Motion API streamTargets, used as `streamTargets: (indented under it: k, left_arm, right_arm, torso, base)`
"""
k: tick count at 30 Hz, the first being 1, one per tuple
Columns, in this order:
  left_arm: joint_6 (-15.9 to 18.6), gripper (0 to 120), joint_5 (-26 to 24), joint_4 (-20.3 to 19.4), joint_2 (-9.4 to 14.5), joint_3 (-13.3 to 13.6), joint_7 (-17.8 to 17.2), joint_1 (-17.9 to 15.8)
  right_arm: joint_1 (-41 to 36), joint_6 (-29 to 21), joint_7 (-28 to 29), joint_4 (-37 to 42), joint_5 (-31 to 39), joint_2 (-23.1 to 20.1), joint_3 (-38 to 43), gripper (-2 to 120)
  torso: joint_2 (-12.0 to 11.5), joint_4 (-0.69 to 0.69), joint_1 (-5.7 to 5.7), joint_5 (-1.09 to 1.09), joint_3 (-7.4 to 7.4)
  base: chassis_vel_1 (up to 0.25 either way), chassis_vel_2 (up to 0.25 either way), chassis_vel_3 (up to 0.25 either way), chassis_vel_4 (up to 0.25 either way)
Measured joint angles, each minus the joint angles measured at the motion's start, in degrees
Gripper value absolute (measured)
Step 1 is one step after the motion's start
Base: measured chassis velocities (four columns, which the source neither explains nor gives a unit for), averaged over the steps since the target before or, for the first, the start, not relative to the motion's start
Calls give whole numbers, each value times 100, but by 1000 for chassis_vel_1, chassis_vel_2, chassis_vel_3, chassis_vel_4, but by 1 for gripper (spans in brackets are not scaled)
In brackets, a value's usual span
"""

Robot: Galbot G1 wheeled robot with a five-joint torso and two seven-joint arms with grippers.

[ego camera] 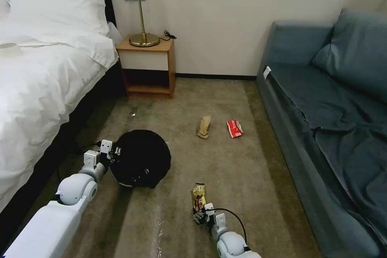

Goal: Pick up the trash bin, then pick up the garbage on the floor and place it into the trash bin.

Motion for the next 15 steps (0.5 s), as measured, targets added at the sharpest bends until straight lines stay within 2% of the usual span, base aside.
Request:
streamTargets:
  k: [7, 10, 12, 15]
  left_arm:
    - [-12, 4, 8, -47, 0, -40, -2, 70]
    - [-13, 4, 10, -51, 1, -46, -3, 76]
    - [-18, 4, 13, -67, 2, -54, -4, 100]
    - [-19, 4, 20, -86, 2, -55, -4, 126]
  right_arm:
    - [-57, 4, -10, 24, -57, 4, -1, 18]
    - [-60, 5, -10, 37, -60, 5, -2, 12]
    - [-70, 0, -11, 114, -56, -3, -14, 1]
    - [-83, -30, -13, 241, -8, -36, -25, 0]
  torso:
    - [3, 1, 0, -2, -2]
    - [3, 2, 0, 0, -2]
    - [2, 3, 0, 2, -1]
    - [2, 4, 0, 5, 0]
  base:
    - [0, 0, 0, 0]
    - [0, 0, 0, 0]
    - [0, 0, 0, 0]
    - [0, 0, 0, 0]
